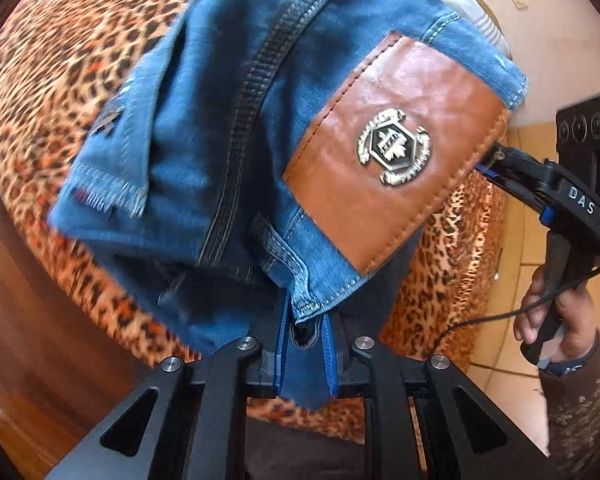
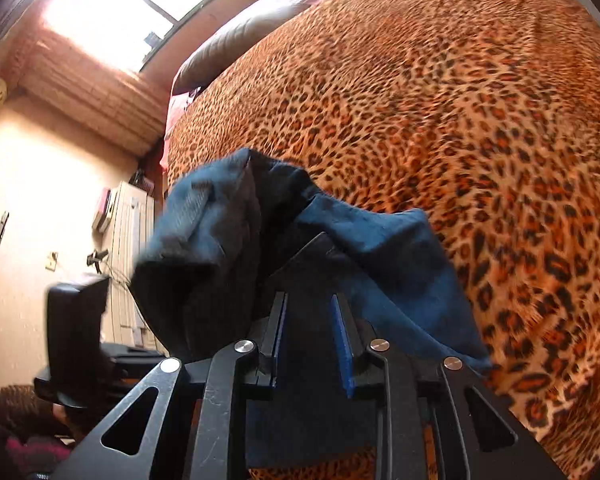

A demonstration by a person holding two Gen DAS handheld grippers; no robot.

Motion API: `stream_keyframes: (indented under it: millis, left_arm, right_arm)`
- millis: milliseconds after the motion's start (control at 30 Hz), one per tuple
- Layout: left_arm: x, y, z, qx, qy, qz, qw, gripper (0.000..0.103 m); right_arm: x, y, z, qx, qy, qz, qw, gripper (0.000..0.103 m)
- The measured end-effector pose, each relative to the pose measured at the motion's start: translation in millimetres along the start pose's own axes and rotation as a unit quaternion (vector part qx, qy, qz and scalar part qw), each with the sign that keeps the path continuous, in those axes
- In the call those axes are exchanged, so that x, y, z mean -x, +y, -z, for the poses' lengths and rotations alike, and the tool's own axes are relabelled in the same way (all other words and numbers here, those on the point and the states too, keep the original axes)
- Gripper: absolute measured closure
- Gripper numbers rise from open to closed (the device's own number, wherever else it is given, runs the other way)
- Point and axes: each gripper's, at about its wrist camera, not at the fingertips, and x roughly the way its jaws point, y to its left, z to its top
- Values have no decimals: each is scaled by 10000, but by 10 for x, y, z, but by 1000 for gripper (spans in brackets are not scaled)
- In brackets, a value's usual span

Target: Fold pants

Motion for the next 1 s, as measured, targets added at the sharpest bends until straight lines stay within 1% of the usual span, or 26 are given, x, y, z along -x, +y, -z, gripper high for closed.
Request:
stream_keyframes:
  millis: [33, 67, 100, 133, 167, 233, 267, 300, 333, 367, 433, 467, 500, 533, 567, 600, 633, 667, 700, 733, 767, 833, 900, 933, 967, 1000]
  left_arm:
    - [118, 3, 56, -85, -22, 83, 9999, 86]
    - [185, 27, 81, -150, -31, 88, 9998, 82]
    - [301, 45, 143, -205, -78, 69, 9997, 71]
    - [408, 93, 218, -183, -178, 14, 9997, 59]
    - [458, 148, 250, -112, -266, -21, 9996, 54]
    - [516, 260, 307, 175, -348, 80, 9992, 51]
    - [511, 322, 304, 416, -316, 233, 9984, 51]
    - [473, 396, 282, 747, -253, 518, 9955, 50]
    - [410, 455, 258, 1055, -169, 857, 9906, 50]
    - [355, 483, 211, 1270, -111, 1046, 9863, 50]
    - [207, 593, 202, 1845, 16, 1515, 9711, 50]
    - [151, 647, 218, 2041, 25, 1616, 9655, 50]
    - [103, 706, 228, 2290, 10, 1784, 9569, 50]
    - [76, 754, 225, 2465, -46, 1865, 9510, 50]
    - [69, 783, 207, 2539, -118, 1851, 9493, 50]
    - [64, 822, 187, 2621, -271, 1773, 9482, 52]
    - [41, 852, 160, 2714, -315, 1692, 9469, 61]
    - [18, 869, 135, 2775, -297, 1719, 9447, 72]
    - [-5, 880, 107, 2834, -255, 1749, 9426, 87]
    - [4, 880, 71, 2849, -255, 1687, 9432, 89]
    - [54, 865, 79, 2825, -317, 1624, 9449, 90]
    - [250, 800, 122, 2626, -406, 1678, 9493, 92]
    - [479, 688, 182, 2409, -379, 1716, 9545, 92]
    - [636, 610, 215, 2135, -330, 1526, 9644, 92]
    - [726, 566, 234, 1963, -314, 1364, 9705, 91]
    - [810, 514, 245, 1694, -255, 1029, 9798, 90]
  right_arm:
    - [67, -7, -6, -61, -80, -27, 9999, 70]
    - [137, -24, -9, -153, -187, -42, 9997, 55]
    - [238, -76, -20, -367, -351, -142, 9986, 41]
    - [298, -120, -23, -541, -463, -224, 9972, 38]
    - [368, -195, -32, -825, -637, -381, 9938, 38]
    - [397, -293, -69, -1198, -802, -850, 9859, 35]
    - [369, -299, -140, -1324, -816, -1078, 9819, 30]
    - [328, -262, -225, -1389, -797, -1206, 9797, 24]
    - [284, -212, -281, -1361, -743, -1227, 9803, 20]
    - [196, -115, -364, -1236, -579, -1186, 9835, 15]
    - [-23, 79, -507, -780, -191, -752, 9939, 15]
    - [-148, 162, -557, -566, 52, -545, 9969, 15]
    - [-222, 206, -574, -466, 176, -475, 9976, 15]
    - [-306, 258, -592, -327, 332, -409, 9981, 15]
    - [-352, 302, -570, -186, 362, -314, 9987, 16]
    - [-379, 340, -568, -23, 381, -249, 9990, 21]
    - [-401, 362, -564, 85, 388, -241, 9989, 29]
    - [-436, 349, -547, 98, 402, -260, 9988, 50]
    - [-477, 318, -540, 12, 464, -346, 9983, 63]
    - [-513, 259, -517, -199, 498, -512, 9972, 75]
    - [-523, 198, -502, -384, 448, -636, 9962, 76]
    - [-453, 79, -423, -1036, 279, -1342, 9851, 76]
    - [-317, 40, -288, -1667, 93, -2101, 9633, 76]
    - [-266, 27, -217, -1890, 8, -2501, 9496, 76]
    - [-174, 13, -97, -2062, -112, -2859, 9357, 76]
    - [-132, -38, 1, -2214, -206, -3028, 9268, 75]
